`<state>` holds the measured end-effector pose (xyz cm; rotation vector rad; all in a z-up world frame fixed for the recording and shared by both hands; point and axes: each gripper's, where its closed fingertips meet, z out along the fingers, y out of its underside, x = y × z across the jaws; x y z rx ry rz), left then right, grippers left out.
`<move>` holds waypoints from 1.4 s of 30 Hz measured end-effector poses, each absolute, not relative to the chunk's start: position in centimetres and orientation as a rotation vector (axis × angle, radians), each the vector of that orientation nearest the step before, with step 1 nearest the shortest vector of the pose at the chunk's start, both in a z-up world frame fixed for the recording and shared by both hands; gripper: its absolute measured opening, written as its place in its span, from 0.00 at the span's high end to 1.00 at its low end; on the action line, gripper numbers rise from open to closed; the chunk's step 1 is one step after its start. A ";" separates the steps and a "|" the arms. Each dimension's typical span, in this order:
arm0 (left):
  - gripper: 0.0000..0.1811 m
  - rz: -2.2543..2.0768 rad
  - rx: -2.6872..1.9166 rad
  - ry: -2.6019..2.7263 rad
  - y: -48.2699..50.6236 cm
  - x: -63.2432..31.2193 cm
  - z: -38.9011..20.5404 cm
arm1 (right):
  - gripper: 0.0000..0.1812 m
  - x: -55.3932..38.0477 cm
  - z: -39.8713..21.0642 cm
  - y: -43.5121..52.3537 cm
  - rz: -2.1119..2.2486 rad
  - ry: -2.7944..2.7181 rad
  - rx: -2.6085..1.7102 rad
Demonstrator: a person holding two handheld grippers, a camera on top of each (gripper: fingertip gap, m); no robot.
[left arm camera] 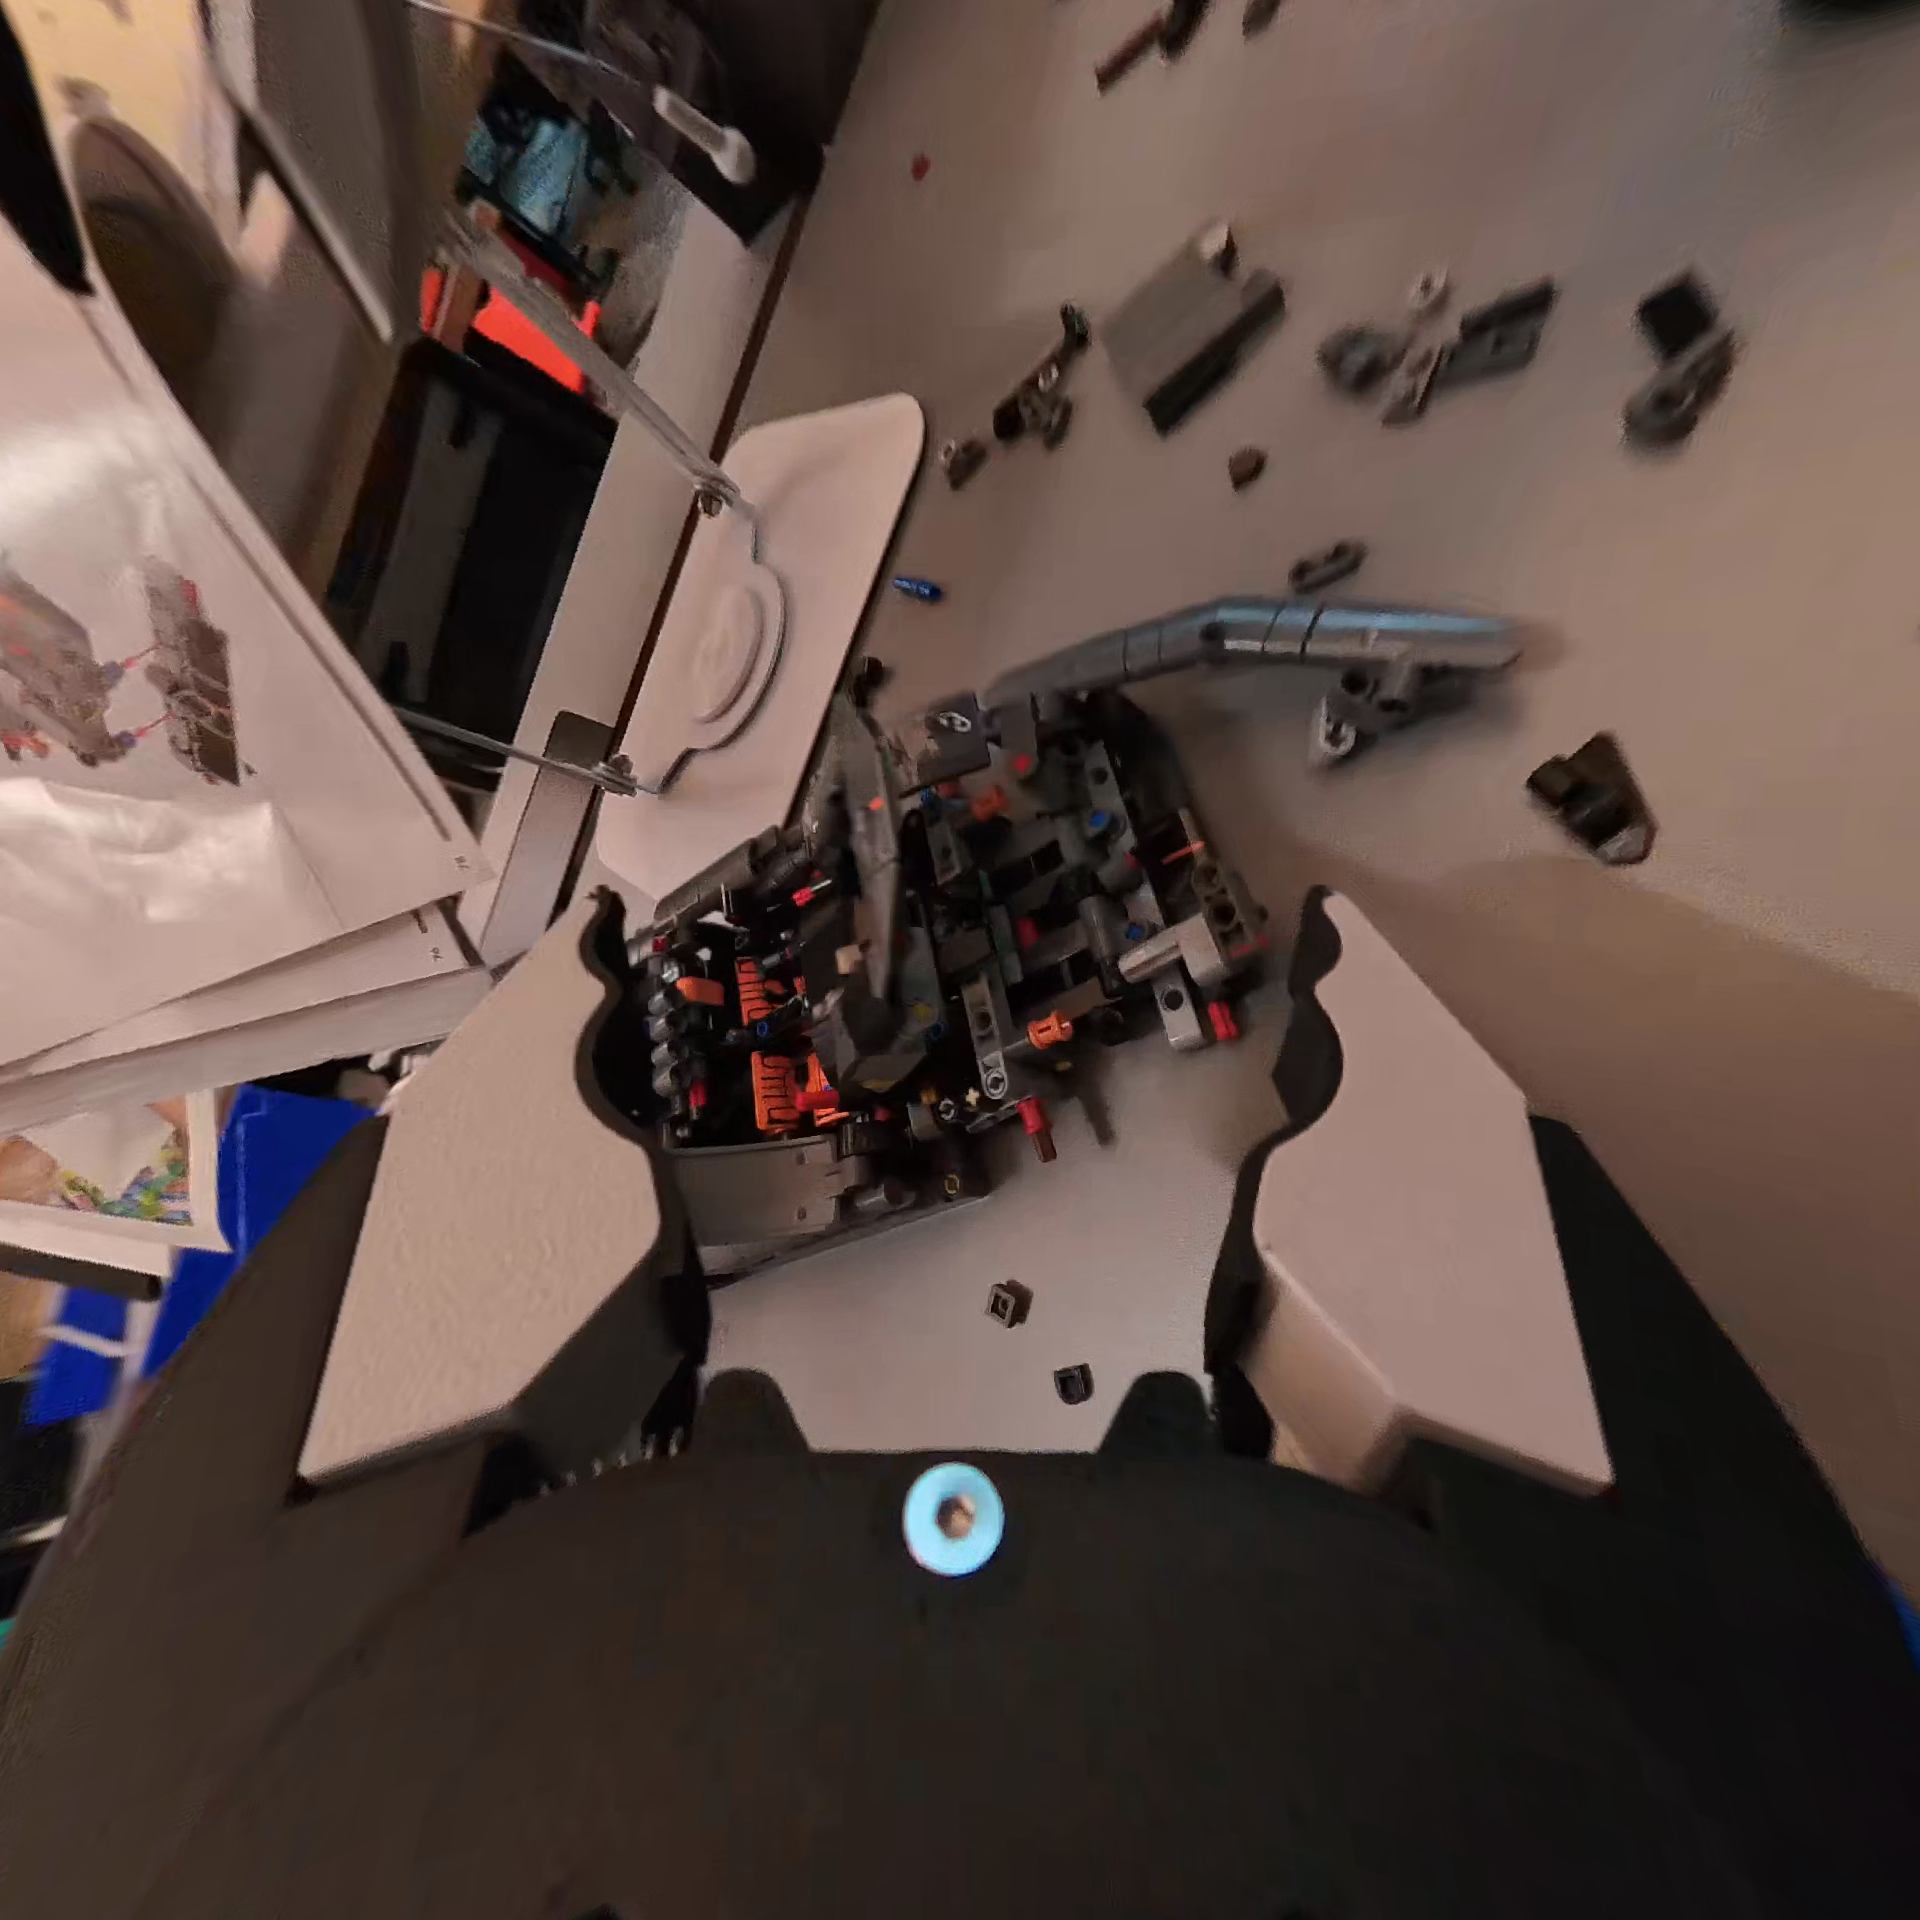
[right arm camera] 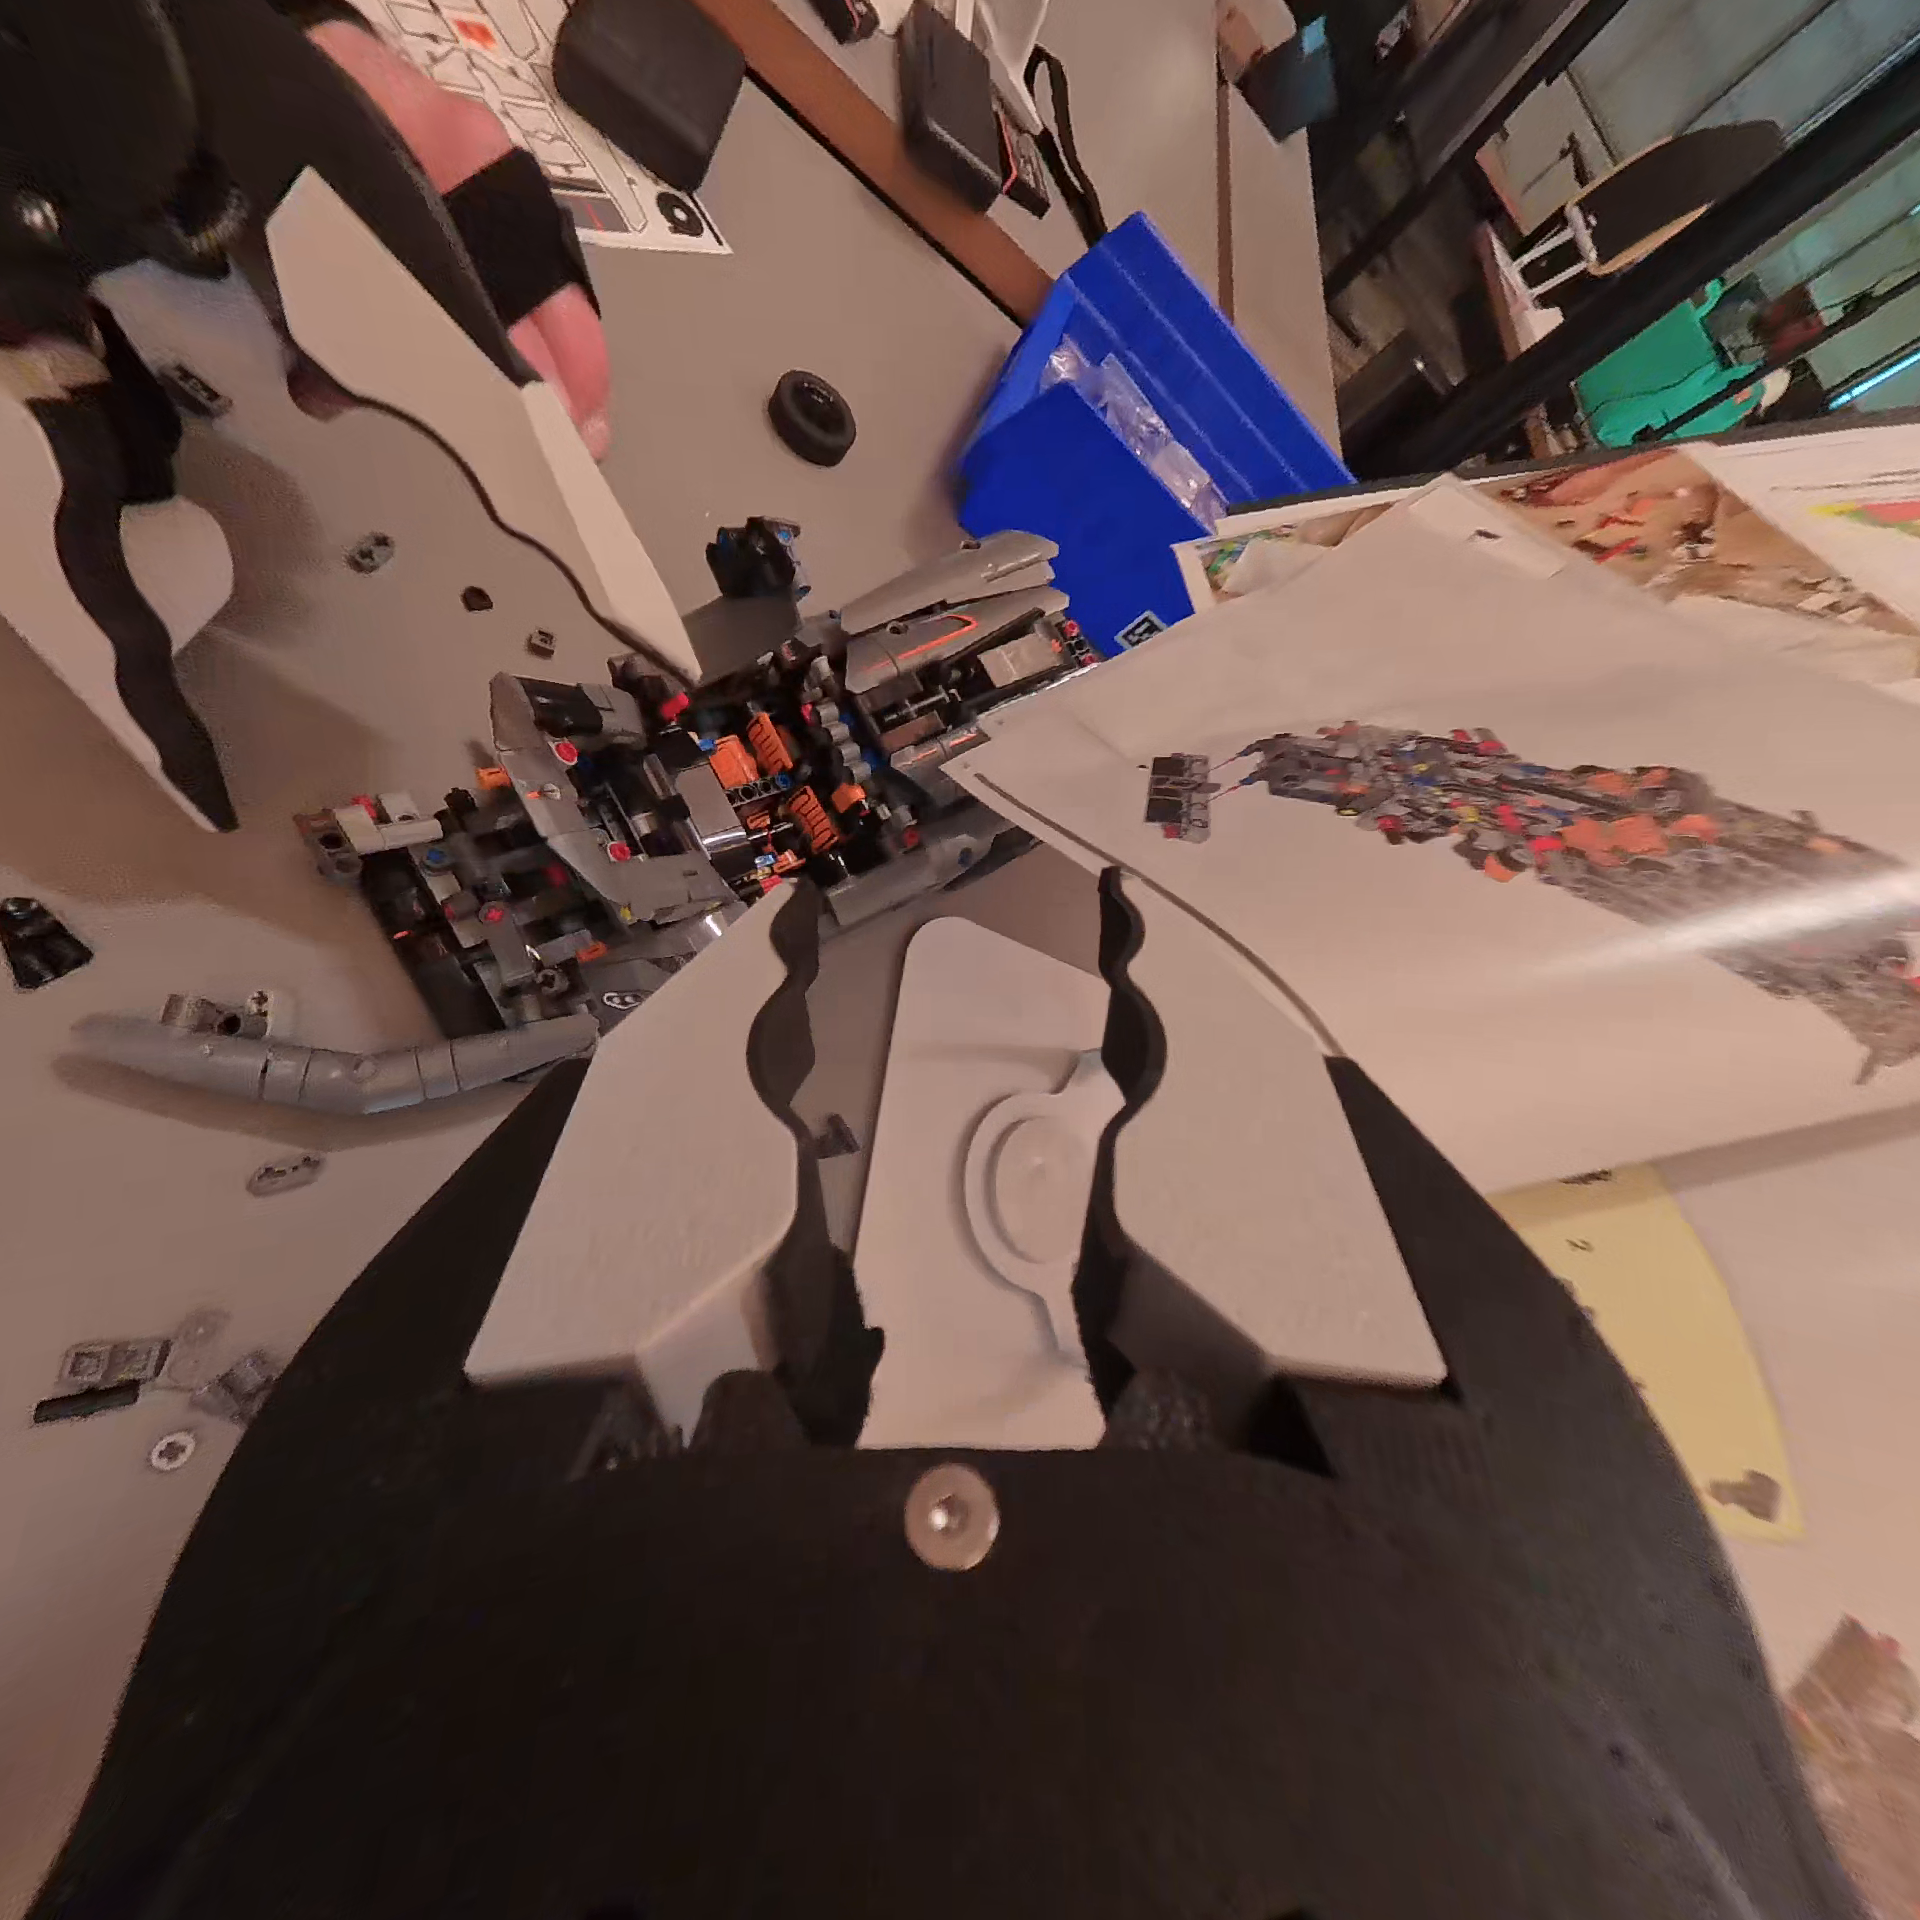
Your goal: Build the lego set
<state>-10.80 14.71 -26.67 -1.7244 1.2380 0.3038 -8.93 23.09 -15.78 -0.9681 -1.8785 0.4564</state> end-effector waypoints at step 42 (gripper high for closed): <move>0.55 0.286 -1.785 1.034 16.0 -13.1 -27.8 | 0.72 -10.9 -25.6 22.4 0.540 -2.038 -1.205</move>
